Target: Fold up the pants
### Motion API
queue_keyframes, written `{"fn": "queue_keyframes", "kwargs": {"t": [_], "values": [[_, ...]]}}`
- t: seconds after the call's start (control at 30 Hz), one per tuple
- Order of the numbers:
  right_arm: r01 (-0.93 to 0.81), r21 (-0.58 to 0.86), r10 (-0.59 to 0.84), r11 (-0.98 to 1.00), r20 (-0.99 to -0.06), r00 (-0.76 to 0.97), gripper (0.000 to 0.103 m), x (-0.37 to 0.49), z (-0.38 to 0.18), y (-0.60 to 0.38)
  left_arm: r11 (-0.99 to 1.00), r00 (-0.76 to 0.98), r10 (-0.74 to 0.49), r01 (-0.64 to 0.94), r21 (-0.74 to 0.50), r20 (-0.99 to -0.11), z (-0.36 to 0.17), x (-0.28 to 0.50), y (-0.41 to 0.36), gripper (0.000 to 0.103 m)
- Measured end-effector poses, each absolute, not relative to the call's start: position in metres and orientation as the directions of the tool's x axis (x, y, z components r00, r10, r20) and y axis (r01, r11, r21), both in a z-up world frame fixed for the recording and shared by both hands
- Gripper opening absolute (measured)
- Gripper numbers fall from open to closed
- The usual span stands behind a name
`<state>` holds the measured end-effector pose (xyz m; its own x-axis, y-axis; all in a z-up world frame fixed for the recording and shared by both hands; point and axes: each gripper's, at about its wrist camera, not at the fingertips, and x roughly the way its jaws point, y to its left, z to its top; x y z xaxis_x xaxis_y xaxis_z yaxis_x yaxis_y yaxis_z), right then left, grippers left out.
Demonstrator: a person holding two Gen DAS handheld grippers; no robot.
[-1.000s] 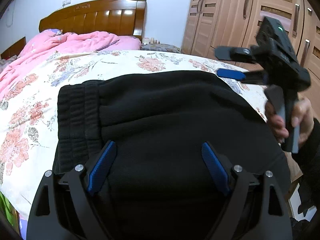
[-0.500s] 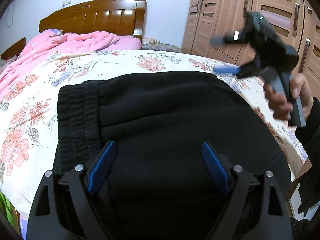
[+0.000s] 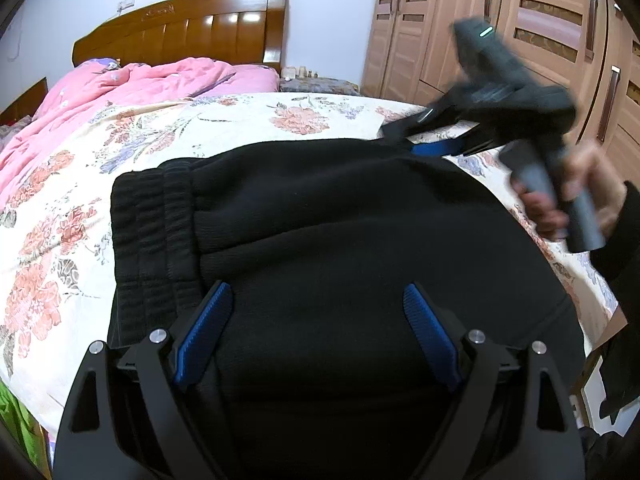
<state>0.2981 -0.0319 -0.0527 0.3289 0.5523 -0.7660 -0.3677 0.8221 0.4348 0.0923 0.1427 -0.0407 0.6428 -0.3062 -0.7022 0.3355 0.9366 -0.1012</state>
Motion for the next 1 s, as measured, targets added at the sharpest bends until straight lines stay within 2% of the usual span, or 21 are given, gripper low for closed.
{"fn": "queue_keyframes", "kwargs": {"t": [0.07, 0.17, 0.23, 0.33, 0.37, 0.47, 0.57, 0.63, 0.8, 0.9, 1.0], "values": [[-0.314, 0.537, 0.622, 0.783, -0.689, 0.372, 0.098, 0.302, -0.047, -0.047, 0.933, 0.626, -0.31, 0.343, -0.105, -0.716, -0.039, 0.094, 0.143, 0.087], [-0.286, 0.555, 0.621, 0.781, -0.641, 0.451, 0.099, 0.286, -0.024, -0.058, 0.922, 0.598, -0.346, 0.359, -0.145, -0.723, -0.028, 0.093, 0.147, 0.087], [-0.328, 0.574, 0.657, 0.751, -0.593, 0.466, 0.099, 0.263, -0.014, -0.061, 0.897, 0.583, -0.423, 0.38, -0.228, -0.693, -0.012, 0.088, 0.157, 0.09], [-0.375, 0.48, 0.609, 0.793, -0.611, 0.506, 0.099, 0.219, -0.008, -0.056, 0.843, 0.579, -0.536, 0.401, -0.358, -0.614, 0.014, 0.094, 0.171, 0.1], [-0.387, 0.455, 0.597, 0.802, -0.615, 0.515, 0.099, 0.207, -0.011, -0.054, 0.845, 0.576, -0.534, 0.398, -0.358, -0.618, 0.018, 0.102, 0.17, 0.1], [-0.418, 0.38, 0.561, 0.825, -0.637, 0.529, 0.099, 0.174, -0.028, -0.041, 0.859, 0.54, -0.505, 0.389, -0.332, -0.673, 0.019, 0.141, 0.163, 0.1], [-0.475, 0.232, 0.491, 0.849, -0.678, 0.547, 0.099, 0.15, -0.043, -0.024, 0.875, 0.48, -0.478, 0.338, -0.347, -0.736, -0.005, 0.188, 0.167, 0.1], [-0.502, 0.086, 0.403, 0.86, -0.719, 0.567, 0.099, 0.142, -0.058, -0.009, 0.853, 0.408, -0.52, 0.303, -0.426, -0.751, -0.028, 0.207, 0.176, 0.1], [-0.502, 0.141, 0.443, 0.853, -0.705, 0.554, 0.099, 0.149, -0.07, -0.019, 0.821, 0.442, -0.571, 0.303, -0.484, -0.692, -0.033, 0.202, 0.19, 0.098], [-0.507, 0.144, 0.454, 0.85, -0.689, 0.565, 0.099, 0.149, -0.073, -0.023, 0.81, 0.462, -0.586, 0.296, -0.507, -0.666, -0.035, 0.2, 0.198, 0.094], [-0.444, 0.045, 0.341, 0.895, -0.71, 0.616, 0.099, 0.138, -0.058, -0.013, 0.802, 0.469, -0.595, 0.296, -0.519, -0.653, -0.035, 0.198, 0.198, 0.093]]}}
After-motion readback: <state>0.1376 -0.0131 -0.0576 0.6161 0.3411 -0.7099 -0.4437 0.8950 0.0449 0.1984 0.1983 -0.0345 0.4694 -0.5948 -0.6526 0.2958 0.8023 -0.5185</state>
